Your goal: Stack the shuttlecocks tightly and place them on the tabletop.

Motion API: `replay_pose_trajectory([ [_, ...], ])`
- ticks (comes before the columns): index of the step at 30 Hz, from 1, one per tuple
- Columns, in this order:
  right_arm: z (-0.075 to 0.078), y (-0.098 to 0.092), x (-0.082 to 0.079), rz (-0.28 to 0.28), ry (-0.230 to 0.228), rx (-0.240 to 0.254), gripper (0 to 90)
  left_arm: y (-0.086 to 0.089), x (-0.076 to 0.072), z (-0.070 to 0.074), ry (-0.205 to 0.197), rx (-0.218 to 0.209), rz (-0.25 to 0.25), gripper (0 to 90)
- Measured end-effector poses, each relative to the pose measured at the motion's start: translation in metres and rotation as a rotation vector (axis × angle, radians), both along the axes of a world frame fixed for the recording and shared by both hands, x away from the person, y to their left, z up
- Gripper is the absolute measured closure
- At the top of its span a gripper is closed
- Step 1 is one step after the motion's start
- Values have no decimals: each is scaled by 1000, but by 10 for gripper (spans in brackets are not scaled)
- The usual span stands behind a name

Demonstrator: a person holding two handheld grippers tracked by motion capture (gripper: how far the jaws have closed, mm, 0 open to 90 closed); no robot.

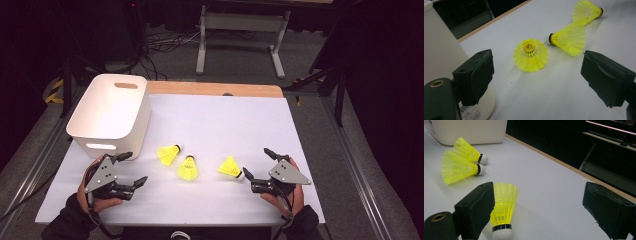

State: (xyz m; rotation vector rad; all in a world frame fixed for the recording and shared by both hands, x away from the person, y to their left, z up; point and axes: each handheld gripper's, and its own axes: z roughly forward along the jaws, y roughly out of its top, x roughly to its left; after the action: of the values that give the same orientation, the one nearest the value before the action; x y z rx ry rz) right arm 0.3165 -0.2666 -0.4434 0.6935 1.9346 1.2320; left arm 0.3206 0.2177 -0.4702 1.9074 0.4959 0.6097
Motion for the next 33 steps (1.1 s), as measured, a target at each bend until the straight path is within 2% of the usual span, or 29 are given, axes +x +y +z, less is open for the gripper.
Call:
replay_pose_trajectory([
  [4, 1, 1, -1, 13, 0, -2, 114, 1, 0, 0, -4, 13, 5, 119],
  [7, 0, 1, -1, 11, 4, -9, 117, 1, 0, 0, 1, 20, -10, 122],
  [10, 0, 1, -1, 15, 10, -10, 118, 2, 1, 0, -7, 42, -15, 121],
  [12, -1, 0, -1, 18, 19, -15, 123, 3, 3, 2, -3, 36, -20, 127],
  [13, -1, 0, -1, 19, 22, -12, 124, 4, 5, 3, -8, 57, -24, 132],
  [14, -1, 0, -1, 19, 23, -13, 124, 4, 5, 3, -8, 57, -24, 137],
  [15, -1, 0, -1, 21, 25, -15, 124, 3, 7, 6, -26, 86, -21, 143],
  [16, -1, 1, -1, 25, 28, -15, 124, 2, 8, 7, -33, 93, -22, 152],
  [19, -1, 2, 0, 33, 34, -19, 125, -6, 13, 14, -76, 160, -9, 167],
  [21, -2, 2, 1, 38, 42, -27, 129, -11, 16, 16, -80, 181, -25, 180],
  [22, -2, 3, 1, 38, 45, -28, 130, -14, 18, 16, -89, 209, -26, 183],
  [26, -3, 3, 2, 40, 58, -31, 133, -26, 28, 16, -84, 275, -30, 221],
  [28, -4, 2, 2, 40, 59, -36, 134, -32, 33, 17, -78, 289, -42, 240],
  [31, -4, 2, 3, 42, 63, -38, 136, -44, 39, 17, -81, 332, -61, 279],
  [33, -4, 3, 2, 44, 65, -41, 137, -46, 41, 17, -79, 341, -70, 295],
])
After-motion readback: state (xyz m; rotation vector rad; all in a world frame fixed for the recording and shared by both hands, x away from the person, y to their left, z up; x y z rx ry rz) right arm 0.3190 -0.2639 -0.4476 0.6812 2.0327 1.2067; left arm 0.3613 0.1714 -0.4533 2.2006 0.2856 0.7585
